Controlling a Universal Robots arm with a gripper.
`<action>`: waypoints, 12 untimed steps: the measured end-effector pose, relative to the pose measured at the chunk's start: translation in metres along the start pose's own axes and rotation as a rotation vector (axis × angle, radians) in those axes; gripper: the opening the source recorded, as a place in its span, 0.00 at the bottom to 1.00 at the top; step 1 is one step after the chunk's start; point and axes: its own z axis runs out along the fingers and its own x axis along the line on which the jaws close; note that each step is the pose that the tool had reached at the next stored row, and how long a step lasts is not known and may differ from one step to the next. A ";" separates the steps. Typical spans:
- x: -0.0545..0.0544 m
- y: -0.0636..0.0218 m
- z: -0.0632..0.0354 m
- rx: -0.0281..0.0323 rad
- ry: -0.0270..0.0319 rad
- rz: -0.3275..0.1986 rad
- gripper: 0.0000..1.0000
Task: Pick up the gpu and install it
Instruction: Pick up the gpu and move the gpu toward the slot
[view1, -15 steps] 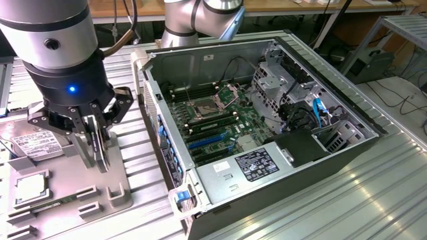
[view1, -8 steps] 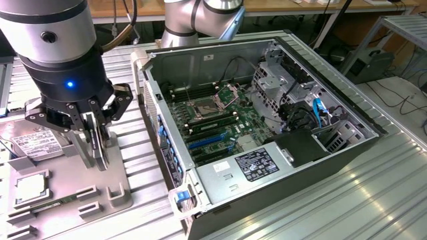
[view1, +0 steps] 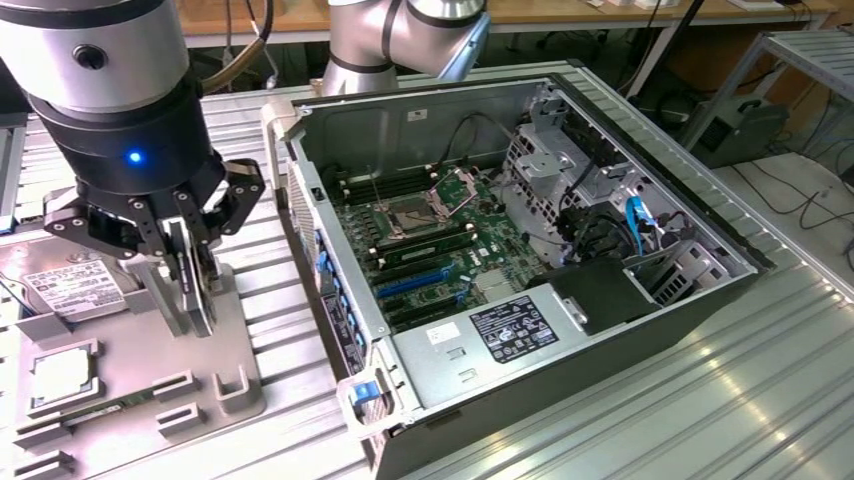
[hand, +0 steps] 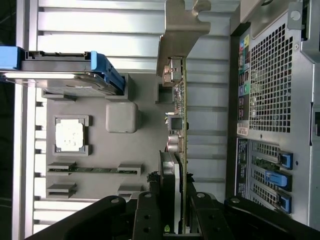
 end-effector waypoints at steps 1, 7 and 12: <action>0.000 0.0000 -0.0011 0.0000 0.0000 0.000 0.28; 0.000 0.0006 -0.0107 0.0001 0.0001 0.000 0.28; 0.000 0.0010 -0.0170 0.0001 0.0001 0.000 0.28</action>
